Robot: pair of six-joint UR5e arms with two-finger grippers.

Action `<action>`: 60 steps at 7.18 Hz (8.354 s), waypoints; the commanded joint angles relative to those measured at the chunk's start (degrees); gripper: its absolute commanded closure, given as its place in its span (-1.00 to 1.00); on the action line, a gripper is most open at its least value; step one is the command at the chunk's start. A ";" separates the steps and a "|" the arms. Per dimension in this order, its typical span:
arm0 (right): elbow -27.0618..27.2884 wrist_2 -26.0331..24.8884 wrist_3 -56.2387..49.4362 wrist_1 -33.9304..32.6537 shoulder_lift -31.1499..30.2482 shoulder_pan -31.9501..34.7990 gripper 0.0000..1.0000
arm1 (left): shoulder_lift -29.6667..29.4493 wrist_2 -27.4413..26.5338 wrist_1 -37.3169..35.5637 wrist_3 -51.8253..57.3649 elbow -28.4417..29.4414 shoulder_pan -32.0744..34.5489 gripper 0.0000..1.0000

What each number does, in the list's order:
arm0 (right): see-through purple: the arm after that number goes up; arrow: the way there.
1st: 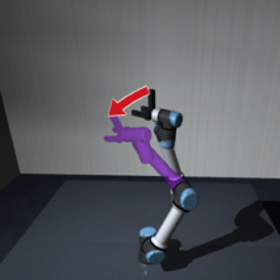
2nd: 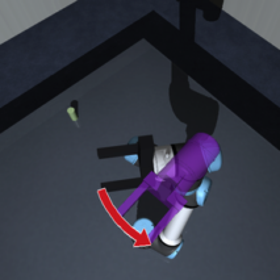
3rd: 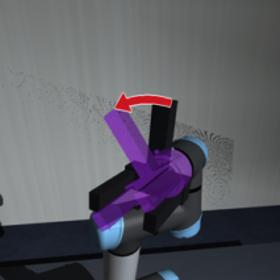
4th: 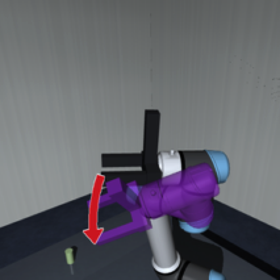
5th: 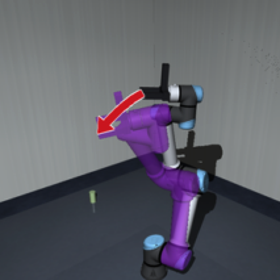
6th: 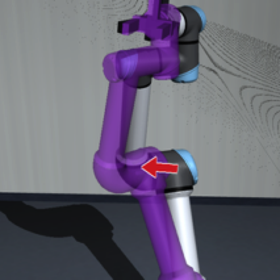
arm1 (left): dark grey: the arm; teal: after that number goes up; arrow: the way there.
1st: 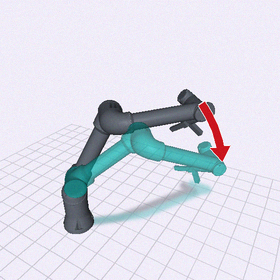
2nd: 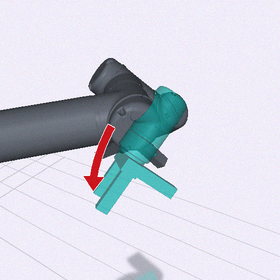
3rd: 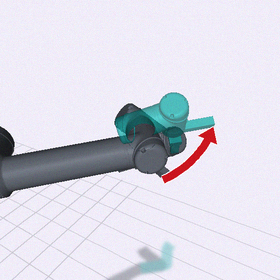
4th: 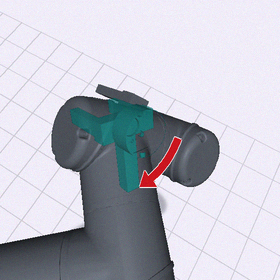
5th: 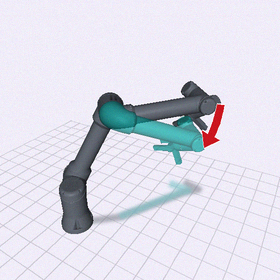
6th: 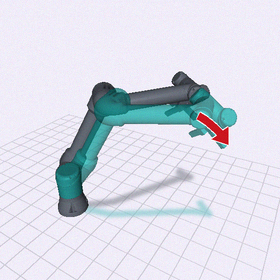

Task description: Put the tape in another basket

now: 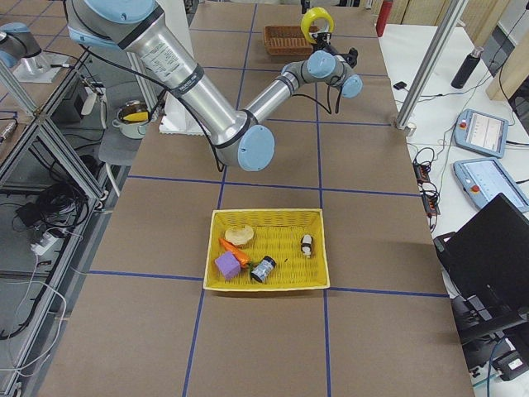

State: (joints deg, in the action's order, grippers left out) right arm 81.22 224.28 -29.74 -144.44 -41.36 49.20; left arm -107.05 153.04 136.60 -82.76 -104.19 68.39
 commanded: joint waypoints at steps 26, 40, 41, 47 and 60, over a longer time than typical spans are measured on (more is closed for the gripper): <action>14.12 8.47 -14.29 -21.41 -8.18 -4.12 -1.00 | -1.16 -35.00 62.11 -58.30 7.78 -14.61 1.00; 17.92 -50.03 -14.65 -20.98 -16.91 24.26 -0.97 | 27.85 -26.90 22.07 27.86 7.78 0.95 1.00; 17.83 -52.25 -14.73 -20.71 -16.91 24.89 -0.98 | 27.77 -27.52 19.87 29.83 7.78 1.30 1.00; 17.12 -66.73 15.45 -9.93 -17.17 25.51 -1.00 | 28.21 -27.88 14.78 29.24 7.25 1.48 1.00; 15.90 -88.49 31.32 26.58 -27.72 25.51 -1.00 | 22.06 -27.97 -25.07 29.94 1.17 -11.52 1.00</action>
State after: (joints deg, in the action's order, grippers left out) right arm 97.26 135.82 1.63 -118.01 -69.03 74.71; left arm -84.52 125.09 111.47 -53.04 -104.72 57.29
